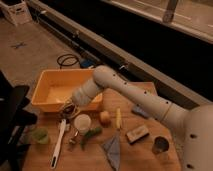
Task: Place grapes in plastic cup
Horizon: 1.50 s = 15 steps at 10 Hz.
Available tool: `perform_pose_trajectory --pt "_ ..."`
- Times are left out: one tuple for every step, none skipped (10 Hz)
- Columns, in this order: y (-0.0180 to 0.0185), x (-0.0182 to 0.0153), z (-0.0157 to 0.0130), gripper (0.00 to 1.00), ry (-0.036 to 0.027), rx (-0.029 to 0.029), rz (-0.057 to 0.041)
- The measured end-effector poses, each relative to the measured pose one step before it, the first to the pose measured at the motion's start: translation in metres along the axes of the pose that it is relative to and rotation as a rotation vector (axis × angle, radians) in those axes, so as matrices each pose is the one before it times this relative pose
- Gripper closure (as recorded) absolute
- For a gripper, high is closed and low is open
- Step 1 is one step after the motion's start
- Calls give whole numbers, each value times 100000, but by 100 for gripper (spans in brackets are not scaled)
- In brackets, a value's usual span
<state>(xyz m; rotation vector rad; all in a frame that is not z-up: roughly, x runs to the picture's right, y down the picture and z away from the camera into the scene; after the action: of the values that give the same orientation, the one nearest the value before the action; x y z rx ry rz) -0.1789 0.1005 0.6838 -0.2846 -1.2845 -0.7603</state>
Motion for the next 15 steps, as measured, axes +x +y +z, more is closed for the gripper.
perform_pose_trajectory --pt "22 48 59 100 144 -27 236" --pt "-360 -146 221 100 281 320 -134" --pt "-594 -488 370 100 110 170 -774" --pt "-829 -1000 450 100 353 -46 -1544" --pt "-797 -1367 426 100 984 -68 -2140" --pt "-581 -1046 211 100 879 81 -1730" --pt "-262 -611 234 100 -64 53 -1317" --pt "-692 -1142 666 100 -909 263 -2152" --pt "-617 -977 943 100 -1892 -116 -1547" --pt "-481 -728 1059 100 -2686 -195 -910" --pt "-483 -840 1440 100 -3965 -514 -733" --pt "-334 -1071 1998 100 -5232 -1203 -1170" --pt "-179 -467 1056 100 -2910 -622 -665" --pt "104 -207 978 100 -2703 -545 144" --pt "269 -4 841 100 -1543 -673 379"
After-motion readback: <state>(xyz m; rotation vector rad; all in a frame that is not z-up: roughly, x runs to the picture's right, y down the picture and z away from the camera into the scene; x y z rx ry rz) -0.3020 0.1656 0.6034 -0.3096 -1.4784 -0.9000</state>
